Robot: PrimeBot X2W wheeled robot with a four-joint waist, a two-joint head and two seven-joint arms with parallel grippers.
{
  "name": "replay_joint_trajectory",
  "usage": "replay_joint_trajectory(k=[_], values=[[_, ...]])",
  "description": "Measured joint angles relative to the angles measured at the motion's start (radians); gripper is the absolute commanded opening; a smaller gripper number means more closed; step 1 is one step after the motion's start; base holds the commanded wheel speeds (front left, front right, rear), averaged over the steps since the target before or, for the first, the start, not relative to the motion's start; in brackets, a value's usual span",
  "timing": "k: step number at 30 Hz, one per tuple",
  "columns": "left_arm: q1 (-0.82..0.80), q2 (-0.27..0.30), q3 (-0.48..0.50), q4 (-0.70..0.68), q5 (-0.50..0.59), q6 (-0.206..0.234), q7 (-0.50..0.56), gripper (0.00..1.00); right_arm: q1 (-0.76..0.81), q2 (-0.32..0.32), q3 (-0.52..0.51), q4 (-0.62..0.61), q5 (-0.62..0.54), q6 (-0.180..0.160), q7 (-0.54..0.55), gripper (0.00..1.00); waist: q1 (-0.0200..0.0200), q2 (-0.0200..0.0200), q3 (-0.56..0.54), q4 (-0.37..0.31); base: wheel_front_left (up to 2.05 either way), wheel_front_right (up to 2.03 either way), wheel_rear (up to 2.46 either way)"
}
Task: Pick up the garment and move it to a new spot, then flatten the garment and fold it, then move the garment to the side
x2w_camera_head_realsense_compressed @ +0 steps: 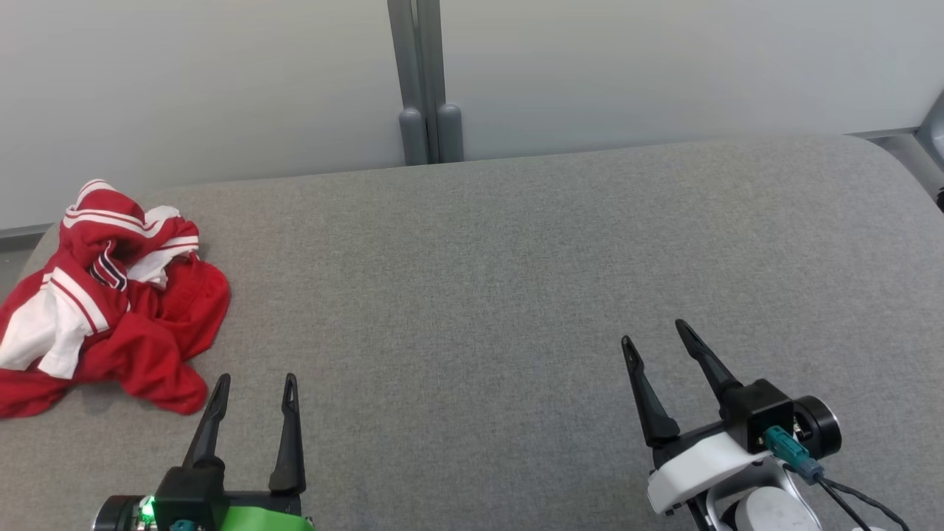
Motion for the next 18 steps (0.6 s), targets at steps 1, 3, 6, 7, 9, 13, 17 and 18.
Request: replay_joint_trajectory(k=[1, 3, 6, 7, 9, 13, 17, 18], values=[[0.0, 0.0, 0.0, 0.001, 0.0, 0.0, 0.0, 1.0, 0.0, 0.0, -0.001, 0.001, 0.0, 0.0, 0.0, 1.0, 0.0, 0.0, 0.0, 0.0, 0.0, 0.0, 0.0], [0.0, 0.0, 0.0, 0.003, 0.0, 0.001, -0.001, 1.0, 0.0, 0.0, -0.002, 0.003, 0.0, 0.0, 0.0, 1.0, 0.0, 0.0, 0.0, 0.0, 0.0, 0.0, 0.0], [0.0, 0.0, 0.002, 0.008, -0.002, 0.001, -0.001, 1.0, 0.0, 0.0, -0.001, 0.006, 0.0, 0.0, -0.001, 1.0, 0.0, 0.0, 0.0, 0.0, 0.0, 0.0, 0.0], [0.0, 0.0, 0.002, 0.009, -0.002, 0.001, -0.001, 1.0, 0.0, 0.0, -0.001, 0.007, 0.0, 0.0, 0.0, 1.0, 0.0, 0.0, 0.0, 0.0, 0.0, 0.0, 0.0], [0.0, 0.0, 0.002, 0.011, -0.002, 0.001, -0.001, 1.0, 0.0, 0.0, -0.001, 0.008, 0.0, 0.0, -0.001, 1.0, 0.0, 0.0, -0.001, 0.001, 0.0, 0.0, 0.0], [0.0, 0.0, 0.002, 0.012, -0.002, 0.001, -0.001, 1.0, 0.0, 0.0, 0.0, 0.008, 0.0, 0.0, -0.001, 1.0, 0.0, 0.0, -0.001, 0.003, 0.0, 0.0, 0.0], [0.0, 0.0, 0.001, 0.011, -0.002, 0.001, -0.001, 1.0, 0.002, 0.0, 0.0, 0.008, 0.0, 0.0, -0.001, 1.0, 0.0, 0.0001, 0.0, 0.007, 0.0, 0.0, 0.0], [0.0, 0.0, 0.001, 0.011, -0.002, 0.001, -0.001, 1.0, 0.002, 0.0, 0.0, 0.008, 0.0, 0.0, -0.001, 1.0, 0.0, 0.0, 0.0, 0.008, 0.0, 0.0, 0.0]])
